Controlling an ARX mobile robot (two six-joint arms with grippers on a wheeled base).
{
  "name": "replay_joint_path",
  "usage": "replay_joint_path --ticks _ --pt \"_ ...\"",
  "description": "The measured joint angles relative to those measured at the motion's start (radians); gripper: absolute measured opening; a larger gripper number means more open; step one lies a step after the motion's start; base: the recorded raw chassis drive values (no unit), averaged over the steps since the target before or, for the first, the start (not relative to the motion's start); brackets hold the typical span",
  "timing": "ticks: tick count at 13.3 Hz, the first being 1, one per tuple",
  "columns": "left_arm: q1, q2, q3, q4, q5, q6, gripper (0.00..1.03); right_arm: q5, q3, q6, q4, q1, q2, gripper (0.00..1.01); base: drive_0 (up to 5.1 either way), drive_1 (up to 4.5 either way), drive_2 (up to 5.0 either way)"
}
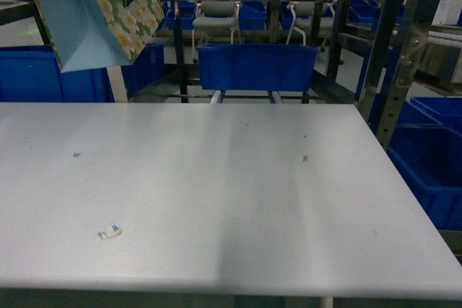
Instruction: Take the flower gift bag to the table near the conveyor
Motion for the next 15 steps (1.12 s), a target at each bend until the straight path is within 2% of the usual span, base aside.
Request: replay_joint_path --ticks 2,3,15 --pt "0.000 0.000 0.000 -0.001 0.000 0.000 0.02 0.000 0.000 0.000 0.000 0.000 0.000 0.03 0.0 4.12 -4.1" --pt "0.000 0.000 0.000 0.003 0.000 0.000 0.02 0.000 0.000 0.000 0.000 0.000 0.000 0.03 0.0 0.00 0.0" --pt "-0.002 0.000 0.000 0.002 0.000 0.000 0.02 0.003 0.000 0.000 0.000 0.000 0.004 0.03 -4.7 3.73 1.1"
